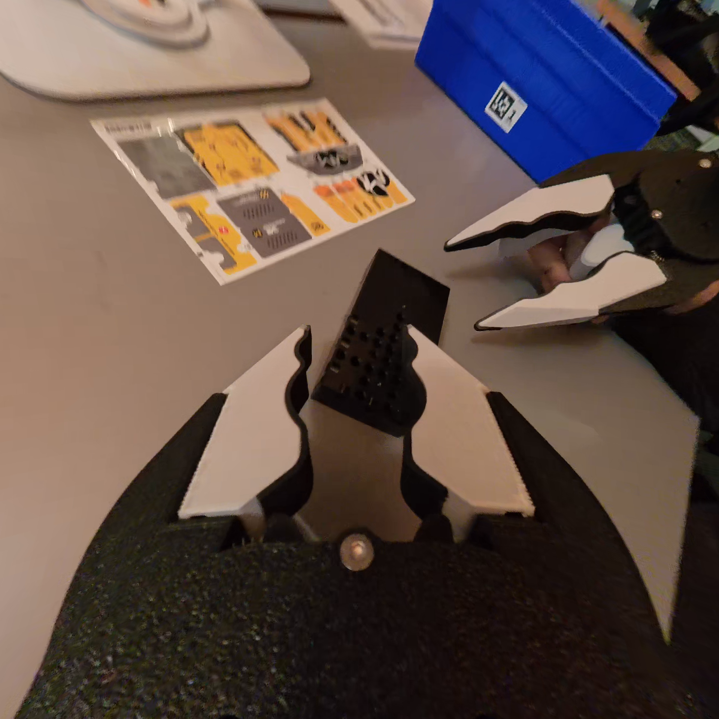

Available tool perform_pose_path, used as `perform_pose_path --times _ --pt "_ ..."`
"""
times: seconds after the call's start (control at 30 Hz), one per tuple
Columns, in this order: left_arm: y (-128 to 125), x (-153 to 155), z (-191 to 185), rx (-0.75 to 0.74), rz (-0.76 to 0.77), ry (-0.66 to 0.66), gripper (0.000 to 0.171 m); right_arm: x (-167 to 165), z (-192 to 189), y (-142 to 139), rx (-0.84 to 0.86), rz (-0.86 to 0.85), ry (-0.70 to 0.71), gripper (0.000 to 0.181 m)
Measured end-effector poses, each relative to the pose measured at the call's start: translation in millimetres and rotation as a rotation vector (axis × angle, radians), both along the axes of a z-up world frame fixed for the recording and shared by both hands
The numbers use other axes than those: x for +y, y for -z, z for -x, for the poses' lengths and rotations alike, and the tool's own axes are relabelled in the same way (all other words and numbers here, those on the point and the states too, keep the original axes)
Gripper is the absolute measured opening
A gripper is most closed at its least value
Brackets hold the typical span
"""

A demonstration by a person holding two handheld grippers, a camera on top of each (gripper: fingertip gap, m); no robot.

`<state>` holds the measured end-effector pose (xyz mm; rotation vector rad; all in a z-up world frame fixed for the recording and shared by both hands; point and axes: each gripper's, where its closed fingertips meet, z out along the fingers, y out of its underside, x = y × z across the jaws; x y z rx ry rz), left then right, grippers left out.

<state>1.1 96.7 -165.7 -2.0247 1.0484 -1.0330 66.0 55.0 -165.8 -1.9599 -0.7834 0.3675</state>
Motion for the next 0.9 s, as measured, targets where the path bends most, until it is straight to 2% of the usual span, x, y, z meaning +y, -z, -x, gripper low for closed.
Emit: perform_pose_path --times 0.1,0.2,0.3,0.43,0.53,0.6,0.83,0.9 --pt "-15.0 -1.2 -2.7 -0.015 -0.181 0.016 0.046 7.0 -9.4 0.8 0.035 0.031 0.062 0.054" --pt "-20.3 -8.1 -8.4 -0.022 -0.264 0.041 0.046 11.0 -16.8 6.9 0.080 0.108 0.110 0.052" --pt "-22.4 -5.7 -10.3 -0.030 -0.277 0.016 0.046 13.9 -22.3 11.2 0.132 0.176 0.145 0.042" --pt "-39.7 -5.0 -10.6 -0.156 -0.238 -0.002 0.045 15.8 -26.0 6.9 0.189 0.182 0.158 0.040" --pt "-46.2 -3.6 -8.3 -0.194 -0.234 -0.002 0.046 18.0 -29.7 5.6 0.206 0.180 0.181 0.026" --pt "-46.2 4.1 -5.1 -0.186 -0.247 -0.048 0.046 18.9 -31.7 4.0 0.212 0.171 0.192 0.020" --pt "-46.4 15.8 -0.3 -0.177 -0.258 -0.106 0.048 27.6 -38.8 -5.7 0.273 0.127 0.249 0.021" --pt "-43.7 23.3 1.1 -0.142 -0.304 -0.142 0.049 26.2 -34.5 -5.8 0.283 0.138 0.220 0.041"
